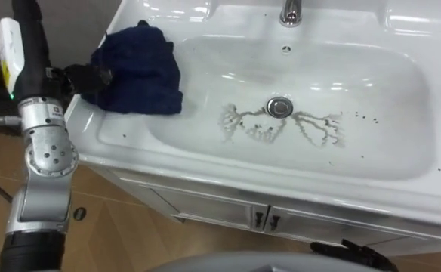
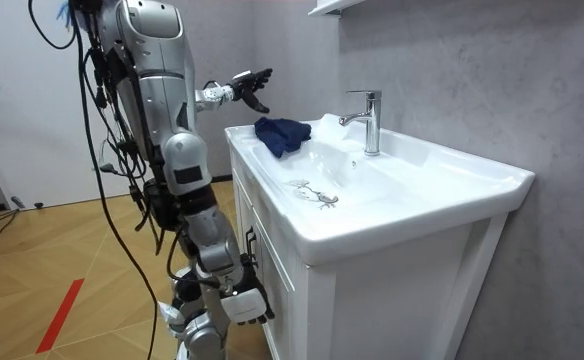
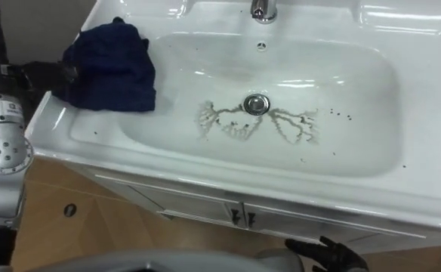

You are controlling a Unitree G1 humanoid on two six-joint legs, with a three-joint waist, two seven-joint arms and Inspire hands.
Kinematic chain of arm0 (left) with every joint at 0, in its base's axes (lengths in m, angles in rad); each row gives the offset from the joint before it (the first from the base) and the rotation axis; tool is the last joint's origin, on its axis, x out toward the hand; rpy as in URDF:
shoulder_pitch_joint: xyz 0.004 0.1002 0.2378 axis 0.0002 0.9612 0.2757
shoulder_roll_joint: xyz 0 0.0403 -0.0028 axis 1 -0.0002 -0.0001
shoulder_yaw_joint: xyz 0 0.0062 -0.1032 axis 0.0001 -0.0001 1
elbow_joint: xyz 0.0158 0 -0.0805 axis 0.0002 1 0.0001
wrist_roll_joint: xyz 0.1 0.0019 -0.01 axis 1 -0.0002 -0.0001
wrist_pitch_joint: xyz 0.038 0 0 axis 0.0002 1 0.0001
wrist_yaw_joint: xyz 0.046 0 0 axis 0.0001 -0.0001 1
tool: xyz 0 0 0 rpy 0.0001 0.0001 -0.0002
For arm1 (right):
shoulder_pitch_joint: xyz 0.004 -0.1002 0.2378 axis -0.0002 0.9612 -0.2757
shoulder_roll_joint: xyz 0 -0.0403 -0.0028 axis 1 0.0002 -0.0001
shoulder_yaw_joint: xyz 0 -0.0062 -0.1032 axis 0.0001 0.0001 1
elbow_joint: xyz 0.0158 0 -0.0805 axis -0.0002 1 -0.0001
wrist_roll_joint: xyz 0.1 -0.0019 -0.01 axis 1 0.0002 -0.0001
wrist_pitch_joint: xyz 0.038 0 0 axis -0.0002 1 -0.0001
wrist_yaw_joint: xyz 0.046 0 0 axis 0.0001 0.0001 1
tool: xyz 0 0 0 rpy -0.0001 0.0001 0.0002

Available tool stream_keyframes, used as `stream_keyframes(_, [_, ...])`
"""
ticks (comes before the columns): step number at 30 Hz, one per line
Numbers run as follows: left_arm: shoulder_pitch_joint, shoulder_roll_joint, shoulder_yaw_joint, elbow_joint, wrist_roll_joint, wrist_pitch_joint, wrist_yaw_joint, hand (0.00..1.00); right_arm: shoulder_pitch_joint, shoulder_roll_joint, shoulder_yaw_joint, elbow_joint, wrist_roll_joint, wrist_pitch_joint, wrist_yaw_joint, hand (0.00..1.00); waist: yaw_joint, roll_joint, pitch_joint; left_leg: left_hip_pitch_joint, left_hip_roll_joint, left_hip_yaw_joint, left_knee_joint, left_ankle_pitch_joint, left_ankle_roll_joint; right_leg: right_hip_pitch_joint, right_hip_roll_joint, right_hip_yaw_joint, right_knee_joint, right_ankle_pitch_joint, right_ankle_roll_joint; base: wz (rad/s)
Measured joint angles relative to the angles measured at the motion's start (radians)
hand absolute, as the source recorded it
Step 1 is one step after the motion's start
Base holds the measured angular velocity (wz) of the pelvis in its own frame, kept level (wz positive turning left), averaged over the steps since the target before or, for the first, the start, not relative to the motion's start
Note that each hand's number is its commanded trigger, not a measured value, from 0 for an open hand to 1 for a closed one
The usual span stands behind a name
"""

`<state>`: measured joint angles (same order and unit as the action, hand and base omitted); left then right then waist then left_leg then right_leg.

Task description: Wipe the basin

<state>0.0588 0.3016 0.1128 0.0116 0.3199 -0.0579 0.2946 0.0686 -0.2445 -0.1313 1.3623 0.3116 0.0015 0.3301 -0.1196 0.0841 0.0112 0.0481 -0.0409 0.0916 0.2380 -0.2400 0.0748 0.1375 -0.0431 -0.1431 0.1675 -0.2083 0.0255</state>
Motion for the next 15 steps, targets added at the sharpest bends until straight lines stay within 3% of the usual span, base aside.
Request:
stream_keyframes(5, [-0.001, 0.000, -0.003, 0.000, 0.003, 0.015, 0.000, 0.00, 0.000, 0.000, 0.001, -0.002, 0.003, -0.001, -0.002, 0.00, -0.013, 0.003, -0.0017, 0.001, 0.009, 0.017, -0.001, 0.001, -0.002, -0.008, 0.006, 0.008, -0.001, 0.008, -0.004, -0.10])
stream_keyframes(15, [-0.037, -0.003, -0.087, 0.086, 0.003, 0.015, -0.004, 0.00, -0.001, -0.008, 0.018, -0.004, 0.003, 0.000, -0.004, 0.00, -0.017, 0.001, 0.0009, 0.002, 0.014, 0.036, -0.009, 0.002, -0.005, -0.006, 0.010, 0.028, -0.001, 0.009, -0.005, -0.05])
